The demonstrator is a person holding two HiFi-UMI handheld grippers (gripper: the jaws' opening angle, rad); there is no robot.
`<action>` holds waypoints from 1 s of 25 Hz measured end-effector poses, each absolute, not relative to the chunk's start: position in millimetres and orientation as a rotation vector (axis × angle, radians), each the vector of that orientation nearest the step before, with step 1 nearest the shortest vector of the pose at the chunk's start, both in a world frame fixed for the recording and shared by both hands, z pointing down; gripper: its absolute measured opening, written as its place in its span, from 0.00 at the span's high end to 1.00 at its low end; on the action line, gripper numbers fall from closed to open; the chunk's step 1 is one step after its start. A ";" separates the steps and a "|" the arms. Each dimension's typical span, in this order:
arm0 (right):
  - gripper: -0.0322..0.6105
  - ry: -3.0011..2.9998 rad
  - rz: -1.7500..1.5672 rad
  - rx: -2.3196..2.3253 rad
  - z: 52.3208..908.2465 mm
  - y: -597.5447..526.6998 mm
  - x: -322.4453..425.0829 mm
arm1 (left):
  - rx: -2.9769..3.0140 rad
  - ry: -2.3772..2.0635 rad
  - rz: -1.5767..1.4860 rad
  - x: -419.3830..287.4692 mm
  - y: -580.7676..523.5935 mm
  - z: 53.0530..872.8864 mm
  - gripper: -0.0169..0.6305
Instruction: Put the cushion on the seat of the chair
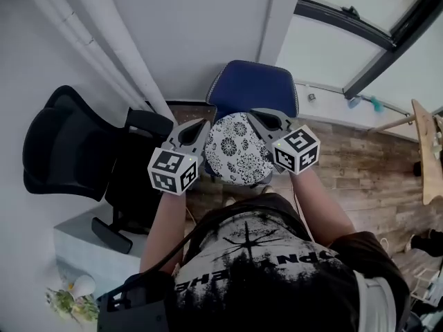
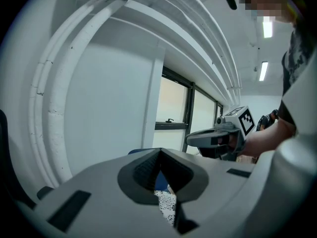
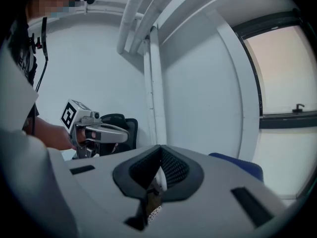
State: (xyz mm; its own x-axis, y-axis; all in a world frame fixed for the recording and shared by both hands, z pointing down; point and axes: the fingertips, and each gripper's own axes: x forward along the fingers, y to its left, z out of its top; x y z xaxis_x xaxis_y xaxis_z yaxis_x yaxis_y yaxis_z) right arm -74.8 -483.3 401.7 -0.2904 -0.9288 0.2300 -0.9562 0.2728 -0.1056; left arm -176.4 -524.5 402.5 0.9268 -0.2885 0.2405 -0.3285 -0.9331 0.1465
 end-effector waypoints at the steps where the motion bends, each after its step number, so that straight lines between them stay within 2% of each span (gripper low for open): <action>1: 0.92 -2.409 0.342 1.781 402.6 -482.5 -76.8 | 2.905 -0.468 0.322 -177.6 -523.9 401.8 0.95; 25: 0.92 -2.463 0.287 1.724 400.7 -486.9 -96.6 | 2.909 -0.475 0.370 -185.5 -527.0 410.6 0.95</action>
